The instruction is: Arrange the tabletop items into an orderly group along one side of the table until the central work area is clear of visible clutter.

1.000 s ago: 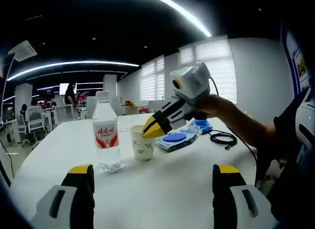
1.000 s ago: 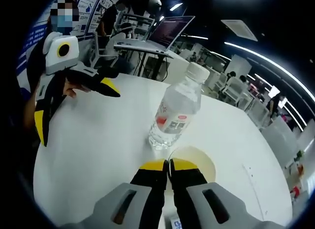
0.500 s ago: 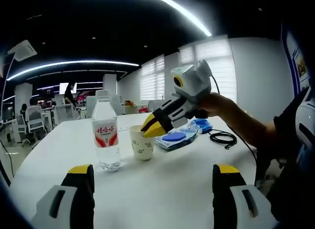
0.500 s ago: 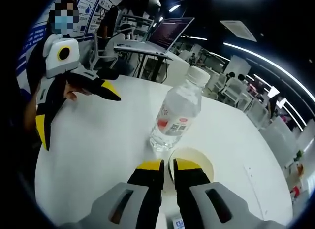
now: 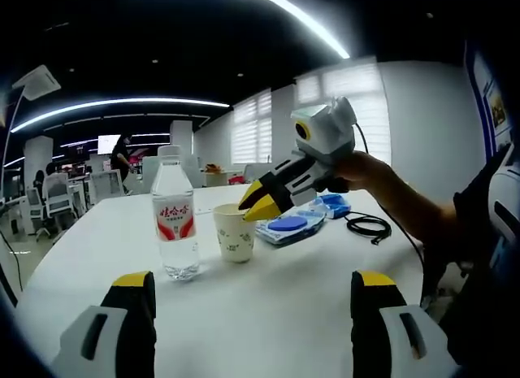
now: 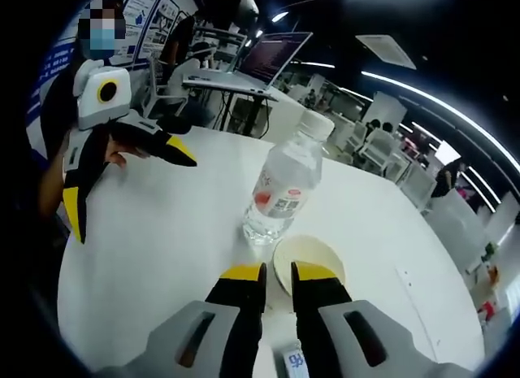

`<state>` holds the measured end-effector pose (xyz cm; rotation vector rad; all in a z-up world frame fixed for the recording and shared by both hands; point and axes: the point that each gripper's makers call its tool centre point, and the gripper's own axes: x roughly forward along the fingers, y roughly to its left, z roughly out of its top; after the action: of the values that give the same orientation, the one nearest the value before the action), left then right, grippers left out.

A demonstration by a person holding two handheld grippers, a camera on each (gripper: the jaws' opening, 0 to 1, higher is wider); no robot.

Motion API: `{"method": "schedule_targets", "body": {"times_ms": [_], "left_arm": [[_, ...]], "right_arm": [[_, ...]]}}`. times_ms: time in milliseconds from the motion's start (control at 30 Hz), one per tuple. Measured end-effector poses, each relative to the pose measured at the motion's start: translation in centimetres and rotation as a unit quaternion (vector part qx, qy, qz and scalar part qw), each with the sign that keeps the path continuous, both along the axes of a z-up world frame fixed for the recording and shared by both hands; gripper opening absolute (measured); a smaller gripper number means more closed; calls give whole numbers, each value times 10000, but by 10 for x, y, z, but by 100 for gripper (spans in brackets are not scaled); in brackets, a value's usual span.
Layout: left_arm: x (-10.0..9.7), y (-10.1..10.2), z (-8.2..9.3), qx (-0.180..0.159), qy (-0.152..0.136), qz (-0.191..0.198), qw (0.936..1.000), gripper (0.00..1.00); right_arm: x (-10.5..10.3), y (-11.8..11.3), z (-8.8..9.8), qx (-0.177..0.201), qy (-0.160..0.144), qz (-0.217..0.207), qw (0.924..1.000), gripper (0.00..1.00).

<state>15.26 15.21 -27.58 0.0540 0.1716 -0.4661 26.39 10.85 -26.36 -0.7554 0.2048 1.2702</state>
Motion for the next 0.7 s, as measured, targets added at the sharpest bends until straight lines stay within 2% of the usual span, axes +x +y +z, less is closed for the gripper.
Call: {"method": "schedule_targets", "body": {"times_ms": [367, 700], "left_arm": [[1, -5, 0, -32, 11, -14, 10000, 100], [2, -15, 1, 55, -3, -133, 9999, 100]], "right_arm": [[-13, -17, 7, 191, -69, -72, 9998, 12], [-12, -32, 10, 283, -38, -183, 9994, 16]]}}
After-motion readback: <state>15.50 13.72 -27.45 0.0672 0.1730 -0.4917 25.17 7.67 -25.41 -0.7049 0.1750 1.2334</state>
